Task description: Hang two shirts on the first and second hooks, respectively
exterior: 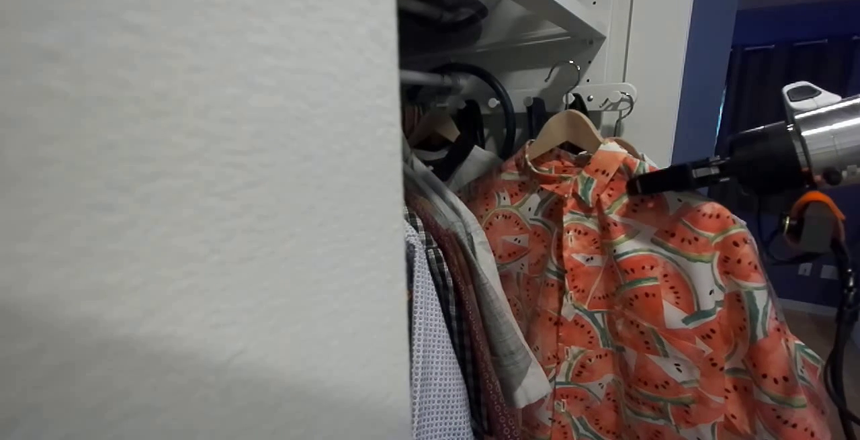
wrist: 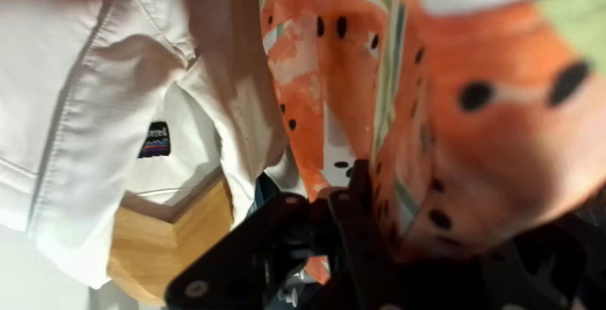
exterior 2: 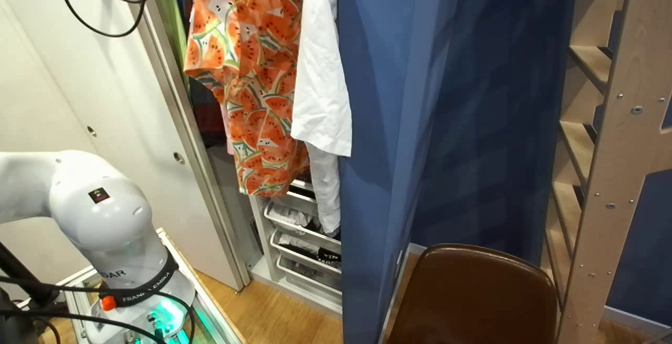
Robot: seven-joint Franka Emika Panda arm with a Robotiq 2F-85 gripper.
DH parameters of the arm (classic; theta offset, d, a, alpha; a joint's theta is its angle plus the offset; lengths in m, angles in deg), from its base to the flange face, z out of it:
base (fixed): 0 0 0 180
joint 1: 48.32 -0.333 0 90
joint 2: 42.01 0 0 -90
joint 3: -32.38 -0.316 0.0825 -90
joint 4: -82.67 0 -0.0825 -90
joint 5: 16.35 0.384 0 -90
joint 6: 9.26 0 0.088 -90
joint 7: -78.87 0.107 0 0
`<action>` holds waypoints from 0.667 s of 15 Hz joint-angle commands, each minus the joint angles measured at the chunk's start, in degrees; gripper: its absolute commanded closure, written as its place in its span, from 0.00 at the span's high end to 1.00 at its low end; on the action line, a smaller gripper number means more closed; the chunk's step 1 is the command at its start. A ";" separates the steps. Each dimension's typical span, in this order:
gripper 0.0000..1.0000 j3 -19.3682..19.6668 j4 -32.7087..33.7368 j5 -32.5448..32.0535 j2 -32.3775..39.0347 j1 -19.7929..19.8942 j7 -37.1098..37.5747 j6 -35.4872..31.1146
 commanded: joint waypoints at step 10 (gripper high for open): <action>0.02 0.37 0.02 -1.07 -0.64 3.53 7.11 0.58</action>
